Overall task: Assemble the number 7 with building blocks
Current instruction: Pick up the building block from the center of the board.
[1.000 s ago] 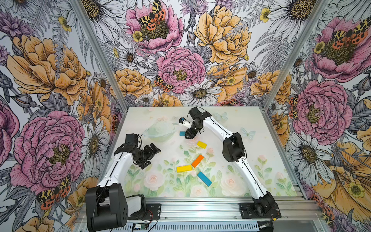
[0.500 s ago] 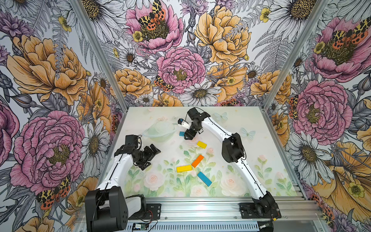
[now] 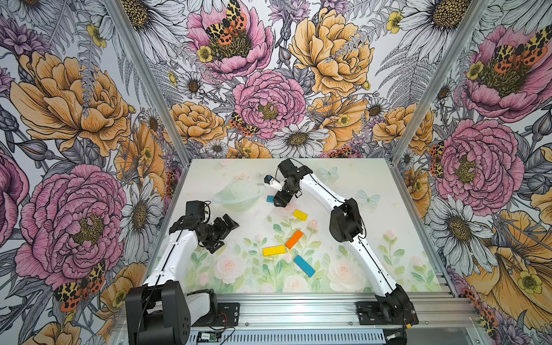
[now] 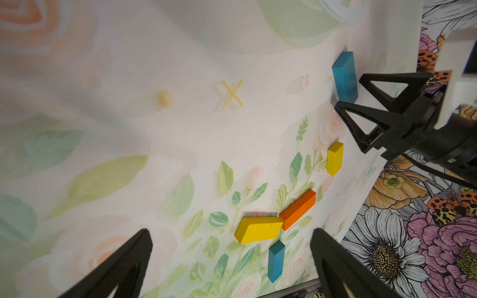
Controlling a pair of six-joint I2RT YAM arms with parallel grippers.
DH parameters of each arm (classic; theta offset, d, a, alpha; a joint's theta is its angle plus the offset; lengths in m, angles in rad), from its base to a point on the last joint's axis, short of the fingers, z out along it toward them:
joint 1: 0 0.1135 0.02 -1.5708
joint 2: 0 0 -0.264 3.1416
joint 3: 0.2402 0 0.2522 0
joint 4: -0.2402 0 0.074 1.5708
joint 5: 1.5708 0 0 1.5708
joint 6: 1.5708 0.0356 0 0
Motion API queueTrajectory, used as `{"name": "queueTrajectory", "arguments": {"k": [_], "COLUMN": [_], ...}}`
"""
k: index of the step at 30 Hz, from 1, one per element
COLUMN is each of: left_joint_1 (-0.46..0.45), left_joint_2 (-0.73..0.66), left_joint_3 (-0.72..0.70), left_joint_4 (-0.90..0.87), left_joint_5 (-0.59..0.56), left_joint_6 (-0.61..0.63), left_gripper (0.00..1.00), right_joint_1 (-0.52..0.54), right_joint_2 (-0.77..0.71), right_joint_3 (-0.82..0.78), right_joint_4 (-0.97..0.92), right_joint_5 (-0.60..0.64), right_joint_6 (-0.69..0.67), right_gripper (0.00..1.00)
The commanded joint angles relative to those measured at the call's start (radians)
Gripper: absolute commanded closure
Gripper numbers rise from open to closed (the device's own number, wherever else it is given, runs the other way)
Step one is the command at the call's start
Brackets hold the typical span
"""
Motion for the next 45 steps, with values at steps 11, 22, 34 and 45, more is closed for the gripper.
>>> {"name": "queueTrajectory", "arguments": {"k": [11, 22, 34, 45], "left_joint_1": [0.006, 0.006, 0.009, 0.012], "left_joint_2": [-0.027, -0.036, -0.031, -0.037], "left_joint_3": [-0.010, -0.022, -0.017, -0.018], "left_joint_4": [-0.001, 0.000, 0.005, 0.004], "left_joint_5": [0.015, 0.007, -0.005, 0.007], "left_joint_6": [-0.006, -0.004, 0.009, 0.022], "left_gripper": [0.01, 0.01, 0.01, 0.01], "right_joint_1": [0.003, 0.010, 0.046, 0.068], "right_joint_2": [0.037, -0.039, -0.190, -0.179], "right_joint_3": [-0.017, -0.136, -0.334, -0.304], "right_joint_4": [-0.012, -0.016, -0.014, 0.000], "right_joint_5": [-0.009, -0.020, -0.049, -0.049], "right_joint_6": [0.002, 0.022, 0.039, 0.081], "right_gripper": [0.33, 0.71, 0.80, 0.81]}}
